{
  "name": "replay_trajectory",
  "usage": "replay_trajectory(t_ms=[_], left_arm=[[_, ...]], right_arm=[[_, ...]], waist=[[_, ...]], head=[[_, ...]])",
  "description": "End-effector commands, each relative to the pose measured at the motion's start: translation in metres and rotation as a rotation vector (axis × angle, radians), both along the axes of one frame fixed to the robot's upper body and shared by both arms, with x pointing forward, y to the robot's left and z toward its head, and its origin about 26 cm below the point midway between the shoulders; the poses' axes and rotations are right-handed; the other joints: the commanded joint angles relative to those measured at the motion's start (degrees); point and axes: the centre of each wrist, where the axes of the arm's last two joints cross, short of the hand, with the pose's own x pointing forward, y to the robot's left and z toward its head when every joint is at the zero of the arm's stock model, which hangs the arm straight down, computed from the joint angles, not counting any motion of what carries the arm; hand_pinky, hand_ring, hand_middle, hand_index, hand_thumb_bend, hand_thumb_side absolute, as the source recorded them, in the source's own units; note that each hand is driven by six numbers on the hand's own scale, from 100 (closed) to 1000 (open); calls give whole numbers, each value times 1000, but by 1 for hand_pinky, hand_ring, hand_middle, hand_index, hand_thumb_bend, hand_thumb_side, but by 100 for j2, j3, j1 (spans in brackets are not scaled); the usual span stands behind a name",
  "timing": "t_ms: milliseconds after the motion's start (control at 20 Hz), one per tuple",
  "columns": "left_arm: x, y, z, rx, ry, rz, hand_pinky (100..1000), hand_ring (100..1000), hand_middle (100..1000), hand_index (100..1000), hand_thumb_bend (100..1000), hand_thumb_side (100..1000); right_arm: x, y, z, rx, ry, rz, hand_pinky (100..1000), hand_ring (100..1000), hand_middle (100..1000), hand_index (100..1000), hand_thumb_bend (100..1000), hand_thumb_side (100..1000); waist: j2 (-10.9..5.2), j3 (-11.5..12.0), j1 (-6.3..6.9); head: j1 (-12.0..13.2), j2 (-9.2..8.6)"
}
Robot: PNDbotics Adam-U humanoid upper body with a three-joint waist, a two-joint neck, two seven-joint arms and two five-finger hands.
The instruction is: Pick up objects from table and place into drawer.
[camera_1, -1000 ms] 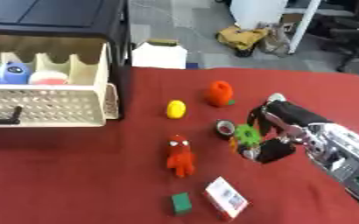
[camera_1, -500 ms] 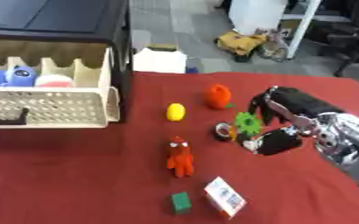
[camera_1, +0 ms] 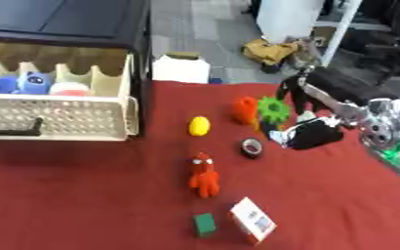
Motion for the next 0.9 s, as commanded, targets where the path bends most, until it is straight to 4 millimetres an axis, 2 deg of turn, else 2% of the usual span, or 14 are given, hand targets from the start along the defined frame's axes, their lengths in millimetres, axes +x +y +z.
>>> replay_trajectory(t_ms=[50, 550, 900], left_arm=[[-3, 2, 6, 15, -16, 0, 415, 336, 384, 775, 100, 1000], [-3, -5, 4, 36, -3, -33, 417, 336, 384, 774, 100, 1000], [-3, -7, 4, 49, 2, -46, 417, 335, 383, 773, 100, 1000]], right_arm=[[-6, 2, 25, -21, -63, 25, 439, 545, 334, 456, 100, 441], [-9, 21, 64, 68, -186, 84, 412, 525, 310, 447, 130, 466], [-12, 32, 82, 108, -246, 109, 396, 516, 300, 441, 135, 481]], waist=[[-137, 32, 0], [-126, 229, -133], [-89, 371, -228]], head=[[-2, 13], [-81, -48], [-147, -135]])
